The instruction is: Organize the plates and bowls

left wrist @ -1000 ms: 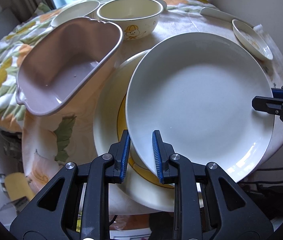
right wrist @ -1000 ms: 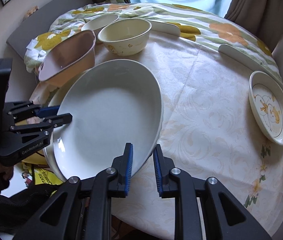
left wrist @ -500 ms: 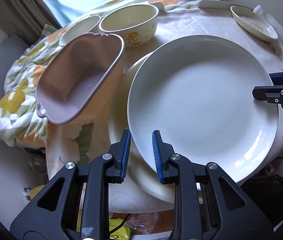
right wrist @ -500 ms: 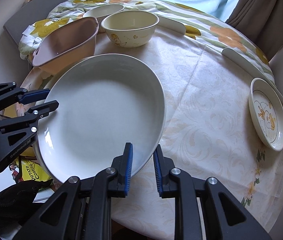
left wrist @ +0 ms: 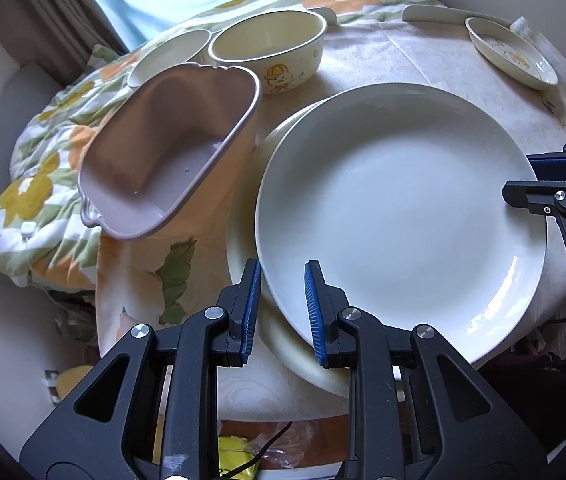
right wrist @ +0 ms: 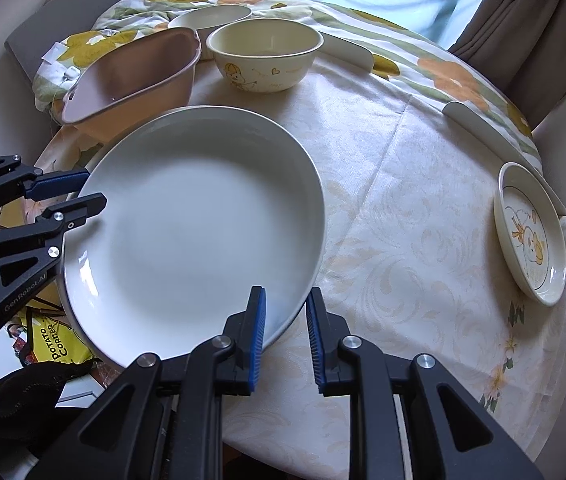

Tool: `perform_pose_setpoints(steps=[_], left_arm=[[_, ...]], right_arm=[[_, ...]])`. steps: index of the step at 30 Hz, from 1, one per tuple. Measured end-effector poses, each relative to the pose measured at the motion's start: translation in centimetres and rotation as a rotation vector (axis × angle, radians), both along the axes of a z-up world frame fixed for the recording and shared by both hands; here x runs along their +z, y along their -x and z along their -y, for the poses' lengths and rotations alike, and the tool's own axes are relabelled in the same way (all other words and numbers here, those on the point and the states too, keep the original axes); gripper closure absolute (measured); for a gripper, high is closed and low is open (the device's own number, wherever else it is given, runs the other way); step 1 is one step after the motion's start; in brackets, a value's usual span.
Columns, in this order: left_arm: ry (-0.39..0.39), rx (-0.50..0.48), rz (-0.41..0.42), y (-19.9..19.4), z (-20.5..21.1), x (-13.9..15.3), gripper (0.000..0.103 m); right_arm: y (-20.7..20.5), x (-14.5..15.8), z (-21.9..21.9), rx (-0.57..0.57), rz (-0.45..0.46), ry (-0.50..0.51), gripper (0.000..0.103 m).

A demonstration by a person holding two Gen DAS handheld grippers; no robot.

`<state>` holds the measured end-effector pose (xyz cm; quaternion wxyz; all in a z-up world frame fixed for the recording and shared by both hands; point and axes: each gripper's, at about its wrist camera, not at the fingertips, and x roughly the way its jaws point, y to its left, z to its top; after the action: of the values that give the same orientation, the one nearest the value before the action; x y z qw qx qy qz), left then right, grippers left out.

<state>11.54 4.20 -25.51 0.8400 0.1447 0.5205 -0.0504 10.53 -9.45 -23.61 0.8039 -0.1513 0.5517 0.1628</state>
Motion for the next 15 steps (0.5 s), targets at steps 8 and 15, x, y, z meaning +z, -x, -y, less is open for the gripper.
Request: perform_pose_setpoints(steps=[8, 15], left_arm=[[-0.014, 0.003, 0.009, 0.22, -0.09, 0.28, 0.083], [-0.003, 0.012, 0.009, 0.46, -0.36, 0.48, 0.083]], right_arm=[[0.33, 0.09, -0.13, 0.005, 0.006, -0.004, 0.084], [0.48, 0.11, -0.14, 0.004, 0.013, -0.017, 0.084]])
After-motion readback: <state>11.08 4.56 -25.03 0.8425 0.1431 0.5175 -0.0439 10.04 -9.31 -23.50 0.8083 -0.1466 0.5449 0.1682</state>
